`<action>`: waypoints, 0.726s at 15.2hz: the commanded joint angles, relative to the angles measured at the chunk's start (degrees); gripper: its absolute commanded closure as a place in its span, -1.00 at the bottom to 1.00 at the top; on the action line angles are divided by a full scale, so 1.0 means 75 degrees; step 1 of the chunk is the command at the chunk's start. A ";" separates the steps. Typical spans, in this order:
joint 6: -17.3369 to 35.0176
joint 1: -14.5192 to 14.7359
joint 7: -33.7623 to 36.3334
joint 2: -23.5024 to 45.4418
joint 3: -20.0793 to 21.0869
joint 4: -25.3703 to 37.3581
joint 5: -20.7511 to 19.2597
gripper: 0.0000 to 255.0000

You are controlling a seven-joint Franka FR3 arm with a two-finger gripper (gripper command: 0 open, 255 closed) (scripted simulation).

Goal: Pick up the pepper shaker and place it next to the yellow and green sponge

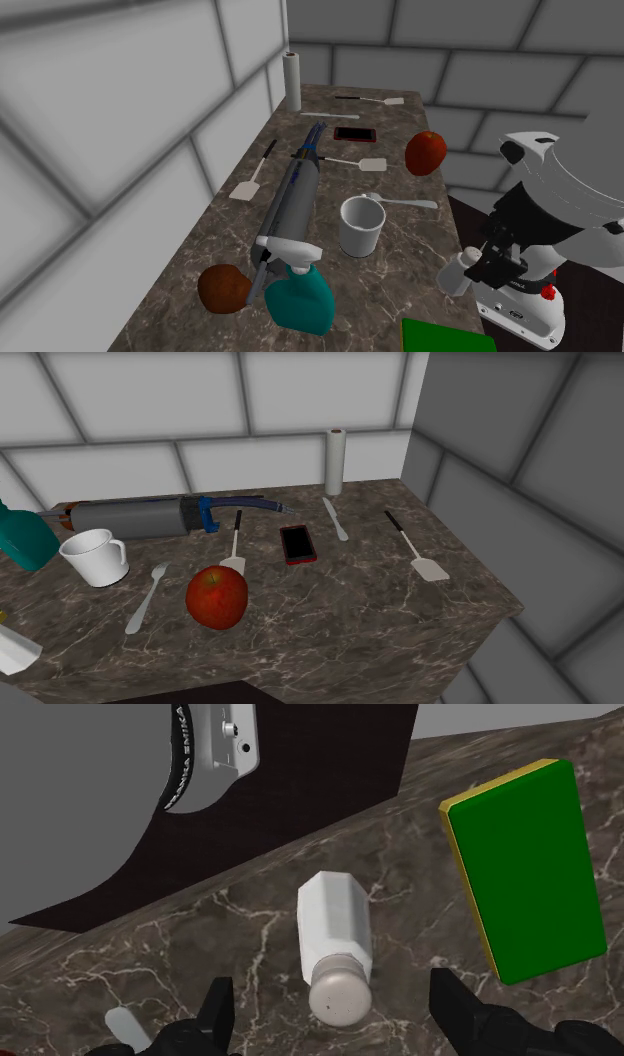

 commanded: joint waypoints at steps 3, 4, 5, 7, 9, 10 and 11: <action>-0.0322 -0.0443 -0.0068 0.0468 -0.0749 0.0870 -0.0652 -1.00; -0.0320 -0.0441 -0.0066 0.0470 -0.0749 0.0869 -0.0653 -1.00; -0.0320 -0.0440 -0.0065 0.0471 -0.0749 0.0869 -0.0654 -1.00; -0.0319 -0.0439 -0.0065 0.0471 -0.0749 0.0869 -0.0654 -1.00; -0.0319 -0.0439 -0.0064 0.0471 -0.0749 0.0869 -0.0654 -1.00; -0.0319 -0.0439 -0.0064 0.0471 -0.0749 0.0869 -0.0654 -1.00; -0.0319 -0.0439 -0.0064 0.0471 -0.0749 0.0869 -0.0654 -1.00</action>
